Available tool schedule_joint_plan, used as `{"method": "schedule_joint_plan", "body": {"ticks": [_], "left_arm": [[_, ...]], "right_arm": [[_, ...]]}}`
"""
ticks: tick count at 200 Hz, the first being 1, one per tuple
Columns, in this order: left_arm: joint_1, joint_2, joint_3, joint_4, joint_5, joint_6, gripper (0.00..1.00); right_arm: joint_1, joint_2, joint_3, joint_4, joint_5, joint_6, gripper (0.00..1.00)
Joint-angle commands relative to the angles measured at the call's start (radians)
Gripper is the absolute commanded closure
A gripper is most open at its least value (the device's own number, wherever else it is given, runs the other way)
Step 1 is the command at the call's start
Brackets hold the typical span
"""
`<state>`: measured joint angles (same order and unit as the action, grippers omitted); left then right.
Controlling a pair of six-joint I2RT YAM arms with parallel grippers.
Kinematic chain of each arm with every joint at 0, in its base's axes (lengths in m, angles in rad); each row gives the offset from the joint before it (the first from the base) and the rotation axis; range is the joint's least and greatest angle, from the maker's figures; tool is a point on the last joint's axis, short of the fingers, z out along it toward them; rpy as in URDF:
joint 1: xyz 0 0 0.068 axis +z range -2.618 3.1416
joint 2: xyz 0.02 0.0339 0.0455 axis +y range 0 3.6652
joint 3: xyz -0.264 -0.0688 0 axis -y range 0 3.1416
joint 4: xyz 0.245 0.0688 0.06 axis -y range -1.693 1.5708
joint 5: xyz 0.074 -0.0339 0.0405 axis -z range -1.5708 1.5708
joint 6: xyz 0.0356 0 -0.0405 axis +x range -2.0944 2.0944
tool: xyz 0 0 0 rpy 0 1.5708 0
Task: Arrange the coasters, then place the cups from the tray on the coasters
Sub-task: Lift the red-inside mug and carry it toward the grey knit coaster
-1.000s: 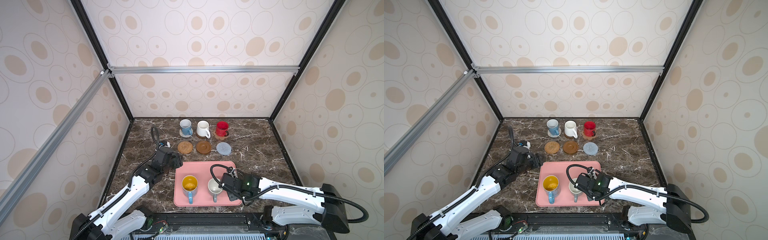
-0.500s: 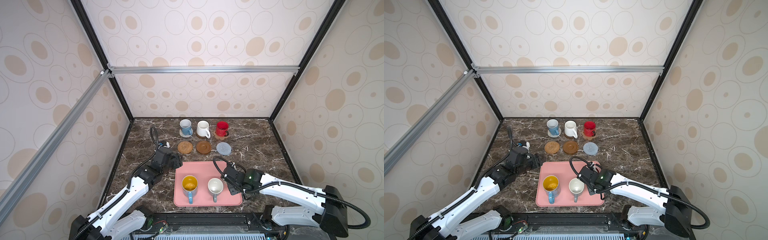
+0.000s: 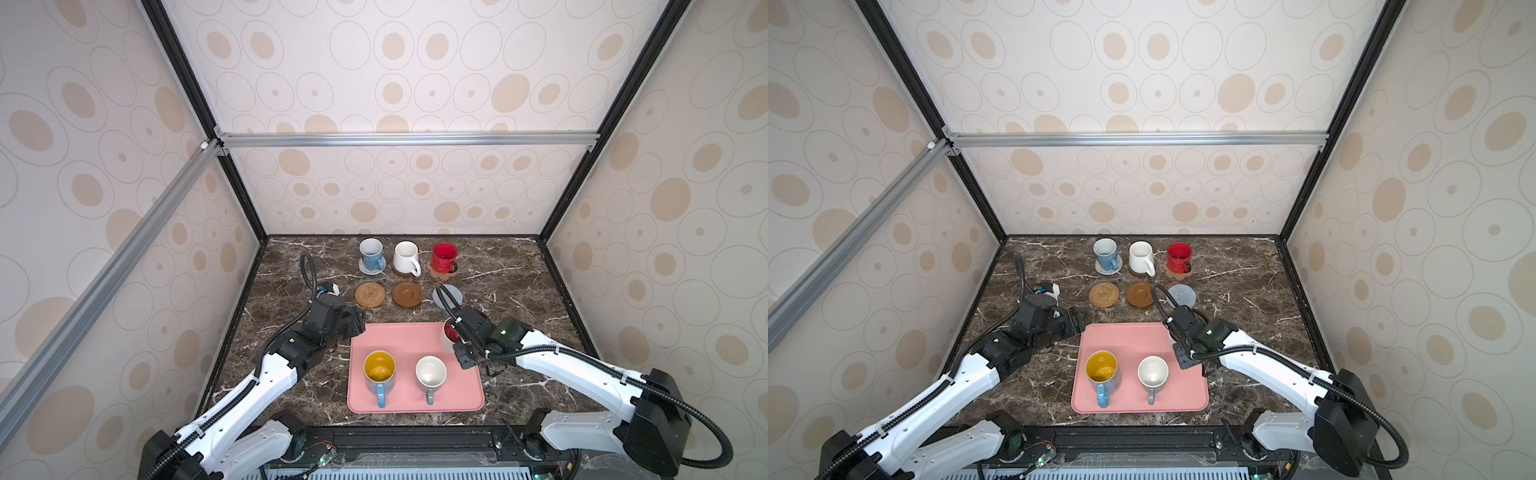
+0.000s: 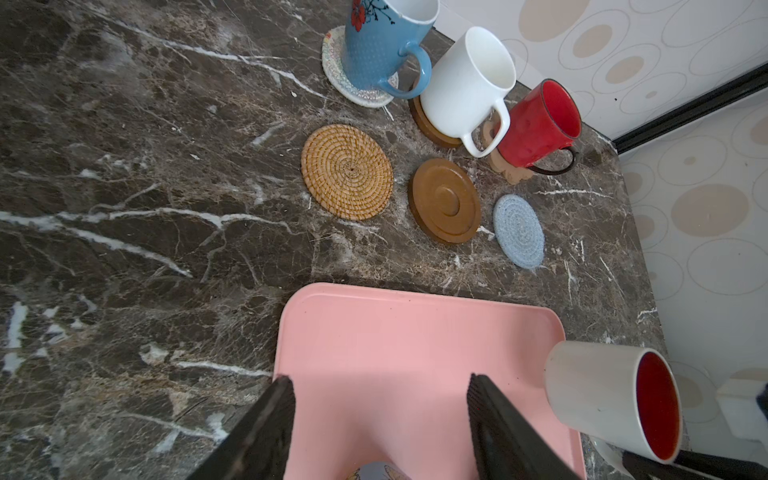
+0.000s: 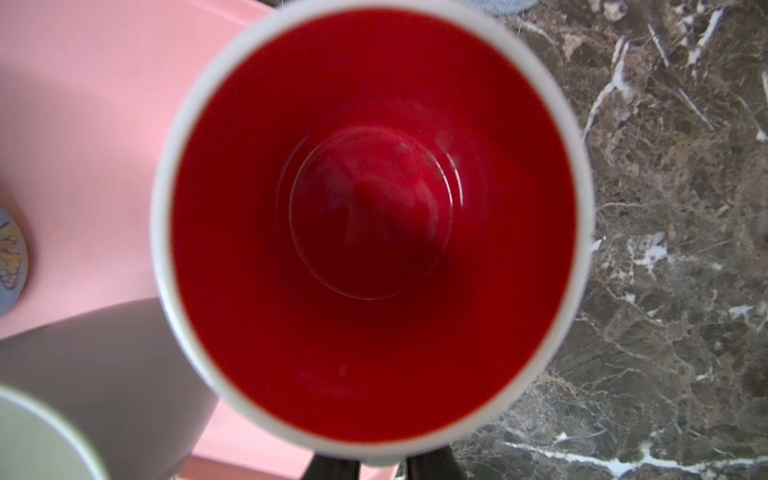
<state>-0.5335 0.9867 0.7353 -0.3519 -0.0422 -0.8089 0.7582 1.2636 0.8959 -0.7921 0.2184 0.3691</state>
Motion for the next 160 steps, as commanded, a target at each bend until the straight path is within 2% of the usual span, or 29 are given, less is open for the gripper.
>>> {"method": "schedule_joint_plan", "body": {"ticks": [1,73,160], "left_arm": [[0.006,-0.006,0.004,0.016,0.002,-0.016,0.33],[0.007,-0.016,-0.011,0.023,0.013,-0.024,0.33],[0.006,-0.008,-0.018,0.042,0.020,-0.030,0.33]], "right_arm": [[-0.048,0.023,0.061,0.064,-0.022,-0.105,0.92],[-0.199,0.158,0.172,0.163,-0.114,-0.245,0.92],[-0.355,0.391,0.381,0.164,-0.192,-0.381,0.93]]}}
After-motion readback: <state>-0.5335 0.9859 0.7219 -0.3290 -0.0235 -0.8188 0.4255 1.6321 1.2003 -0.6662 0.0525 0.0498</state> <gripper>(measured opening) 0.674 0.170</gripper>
